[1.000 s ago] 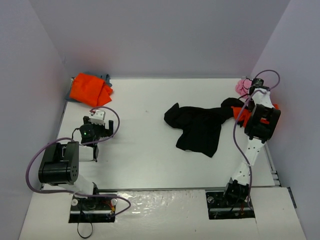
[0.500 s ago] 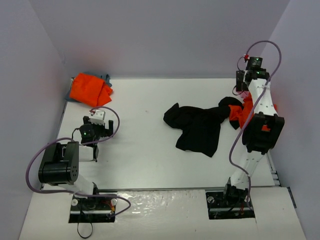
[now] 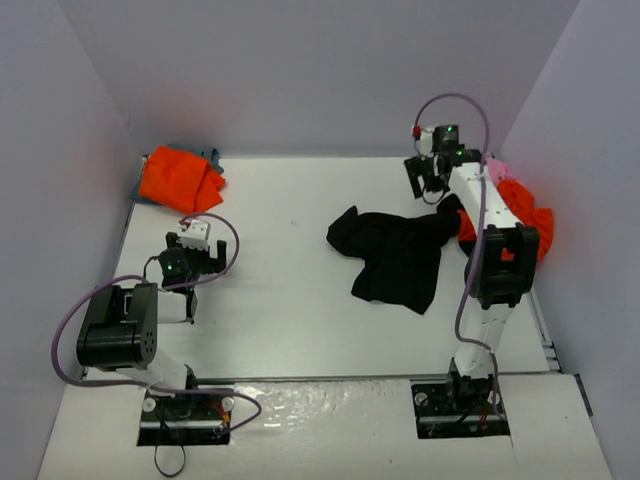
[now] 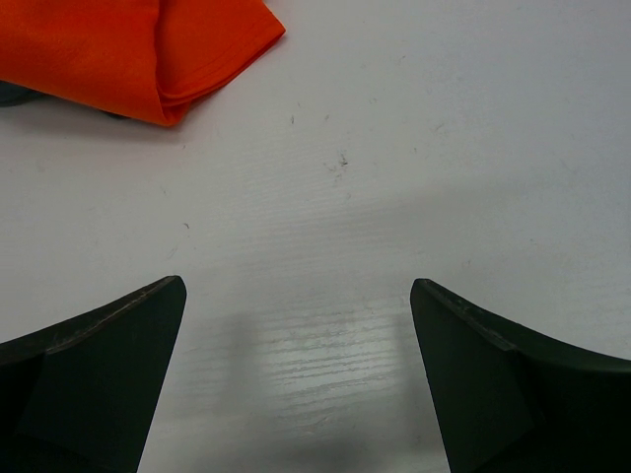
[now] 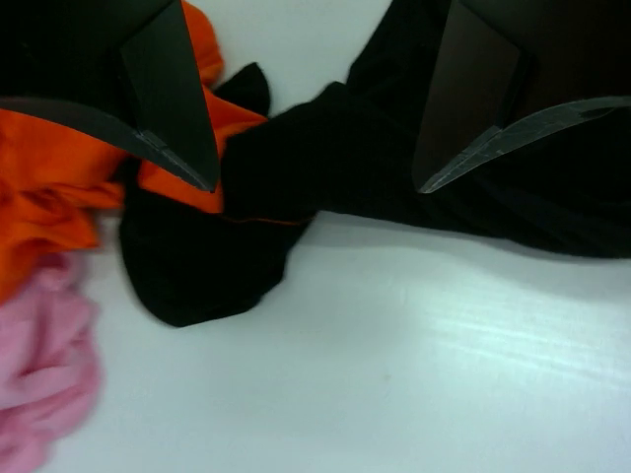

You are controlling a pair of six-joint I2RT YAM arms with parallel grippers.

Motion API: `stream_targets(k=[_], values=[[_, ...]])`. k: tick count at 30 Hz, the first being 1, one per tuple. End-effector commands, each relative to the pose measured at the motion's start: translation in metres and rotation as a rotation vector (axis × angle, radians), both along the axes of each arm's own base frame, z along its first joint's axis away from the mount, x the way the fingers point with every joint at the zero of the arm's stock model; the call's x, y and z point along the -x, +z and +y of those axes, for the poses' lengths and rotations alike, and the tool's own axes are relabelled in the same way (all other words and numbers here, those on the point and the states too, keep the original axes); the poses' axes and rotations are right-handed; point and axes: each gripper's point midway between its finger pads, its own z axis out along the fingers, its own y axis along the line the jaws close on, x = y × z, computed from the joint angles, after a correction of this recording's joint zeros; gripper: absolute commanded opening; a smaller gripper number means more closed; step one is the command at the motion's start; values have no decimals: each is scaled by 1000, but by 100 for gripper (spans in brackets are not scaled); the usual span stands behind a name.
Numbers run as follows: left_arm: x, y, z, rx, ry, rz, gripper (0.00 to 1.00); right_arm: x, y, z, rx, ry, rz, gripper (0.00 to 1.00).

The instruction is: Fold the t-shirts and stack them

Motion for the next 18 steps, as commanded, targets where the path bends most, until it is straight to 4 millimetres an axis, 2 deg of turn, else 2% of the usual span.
stream_targets(k=[1, 5, 7, 9, 10, 11, 12, 14, 18], values=[[-12, 33, -1, -6, -20, -130, 97, 20, -61, 37, -16, 115, 182, 76], [-13, 33, -1, -5, -23, -127, 97, 34, -97, 59, 23, 169, 293, 75], [-12, 31, -1, -4, -22, -122, 97, 37, -110, 68, 41, 187, 325, 69], [-12, 32, -1, -3, -21, -123, 97, 40, -119, 75, 40, 205, 348, 53], [-12, 32, 0, -3, -20, -123, 97, 42, -121, 77, 40, 214, 358, 40], [-12, 32, 0, -3, -20, -123, 97, 43, -123, 79, 47, 221, 364, 24], [-12, 32, -1, -2, -21, -123, 97, 44, -123, 79, 64, 226, 367, 4], [-12, 31, -1, -2, -21, -122, 97, 46, -123, 83, 74, 241, 366, 0], [-12, 31, -1, -2, -21, -121, 97, 43, -94, 95, 74, 261, 290, 0]])
